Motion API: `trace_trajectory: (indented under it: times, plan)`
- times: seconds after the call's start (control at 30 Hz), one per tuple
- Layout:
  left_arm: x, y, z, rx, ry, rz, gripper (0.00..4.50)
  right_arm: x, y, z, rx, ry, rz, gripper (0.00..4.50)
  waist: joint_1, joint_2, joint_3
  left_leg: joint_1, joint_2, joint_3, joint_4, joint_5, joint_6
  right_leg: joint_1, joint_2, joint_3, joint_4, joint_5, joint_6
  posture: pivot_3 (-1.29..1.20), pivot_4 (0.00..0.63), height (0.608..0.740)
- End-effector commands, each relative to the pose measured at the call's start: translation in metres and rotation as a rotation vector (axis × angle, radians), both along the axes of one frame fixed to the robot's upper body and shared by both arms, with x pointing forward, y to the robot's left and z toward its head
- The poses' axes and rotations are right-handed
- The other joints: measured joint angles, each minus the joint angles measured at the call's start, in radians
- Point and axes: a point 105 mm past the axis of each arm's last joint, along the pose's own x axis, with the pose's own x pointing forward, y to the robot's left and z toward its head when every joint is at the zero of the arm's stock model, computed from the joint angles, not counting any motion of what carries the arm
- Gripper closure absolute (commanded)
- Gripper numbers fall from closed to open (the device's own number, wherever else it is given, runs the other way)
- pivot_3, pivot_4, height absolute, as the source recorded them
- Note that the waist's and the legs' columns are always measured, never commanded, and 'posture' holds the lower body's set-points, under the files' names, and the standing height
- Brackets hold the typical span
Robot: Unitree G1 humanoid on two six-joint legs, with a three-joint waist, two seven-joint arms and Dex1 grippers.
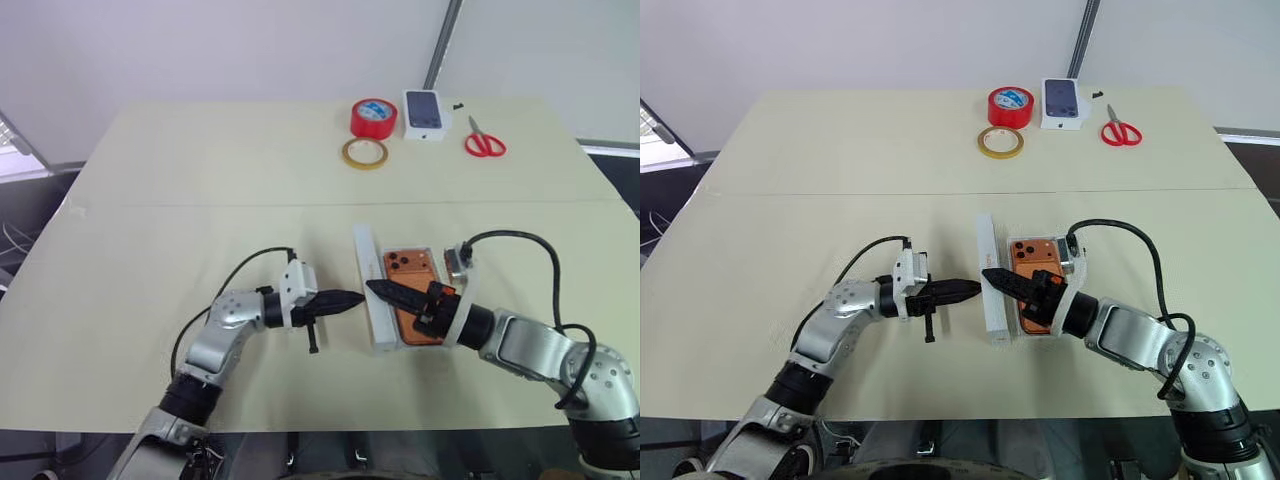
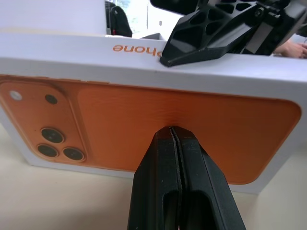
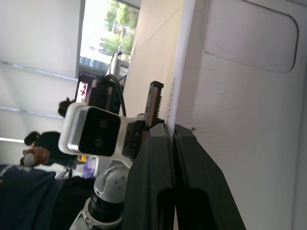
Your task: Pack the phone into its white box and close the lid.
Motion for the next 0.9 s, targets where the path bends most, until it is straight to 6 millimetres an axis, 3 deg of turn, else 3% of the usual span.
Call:
trace_trajectory:
  times: [0.03,0.07,0.13,0.3,0.37,0.57,0.7,0.83,0.9]
  plan:
    - [0.009,-0.013,0.008,-0.044,-0.002,0.000,4.47,0.003,-0.009,0.007,0.011,-0.027,-0.033,4.50,0.004,0.000,0.000,0.000,0.000,0.000,0.000,0.000,0.000,0.000,0.000,0.000,0.000,0.000,0.000,0.00,0.150,0.740]
    - [0.011,-0.014,0.008,-0.050,0.006,0.002,4.47,0.002,-0.009,0.008,0.018,-0.033,-0.033,4.50,0.005,0.000,0.000,0.000,0.000,0.000,0.001,0.000,0.000,0.000,0.000,0.000,0.000,0.000,0.000,0.00,0.150,0.740]
    - [0.012,-0.020,0.007,-0.053,0.004,-0.014,4.50,0.003,-0.014,0.010,0.010,-0.041,-0.055,3.90,0.009,0.000,0.000,0.000,0.000,0.000,0.000,0.000,0.001,0.000,0.000,0.000,0.000,0.000,0.001,0.00,0.150,0.740]
    - [0.011,-0.038,0.009,-0.074,0.006,-0.053,4.50,-0.002,-0.042,0.015,-0.117,-0.096,-0.080,1.59,0.022,0.000,0.000,-0.001,0.000,0.000,0.001,-0.001,0.001,0.000,0.000,0.000,-0.001,0.000,0.001,0.00,0.150,0.740]
    - [0.012,-0.041,0.009,-0.078,0.007,-0.056,4.50,-0.002,-0.055,0.015,-0.150,-0.089,-0.109,1.59,0.021,-0.001,0.001,-0.001,-0.001,0.000,0.001,-0.001,0.002,0.000,0.000,0.000,-0.002,0.000,0.001,0.00,0.150,0.740]
    - [0.012,-0.059,0.010,-0.097,0.028,-0.092,4.50,-0.006,-0.127,0.029,-0.396,-0.194,-0.157,1.59,0.022,-0.002,0.001,-0.001,-0.001,0.001,0.001,-0.001,0.002,0.001,0.001,0.000,-0.002,0.001,0.001,0.00,0.150,0.740]
    - [0.015,-0.072,0.011,-0.113,0.044,-0.100,4.50,0.004,-0.152,0.028,-0.518,-0.254,-0.218,1.59,0.019,-0.002,0.001,0.001,0.000,0.001,0.001,-0.001,0.002,0.002,0.002,0.000,-0.002,0.001,0.001,0.00,0.150,0.740]
    - [0.016,-0.082,0.015,-0.130,0.052,-0.110,4.50,0.020,-0.142,0.025,-0.646,-0.388,-0.236,1.59,0.020,-0.002,0.001,0.001,0.000,0.001,0.001,-0.001,0.002,0.002,0.003,0.000,-0.001,0.001,0.001,0.00,0.150,0.740]
    - [0.018,-0.080,0.020,-0.138,0.038,-0.103,4.50,0.026,-0.131,0.018,-0.745,-0.473,-0.205,2.46,0.021,-0.002,0.001,0.000,0.000,0.001,0.000,-0.001,0.002,0.001,0.003,0.000,-0.001,0.001,0.001,0.00,0.150,0.740]
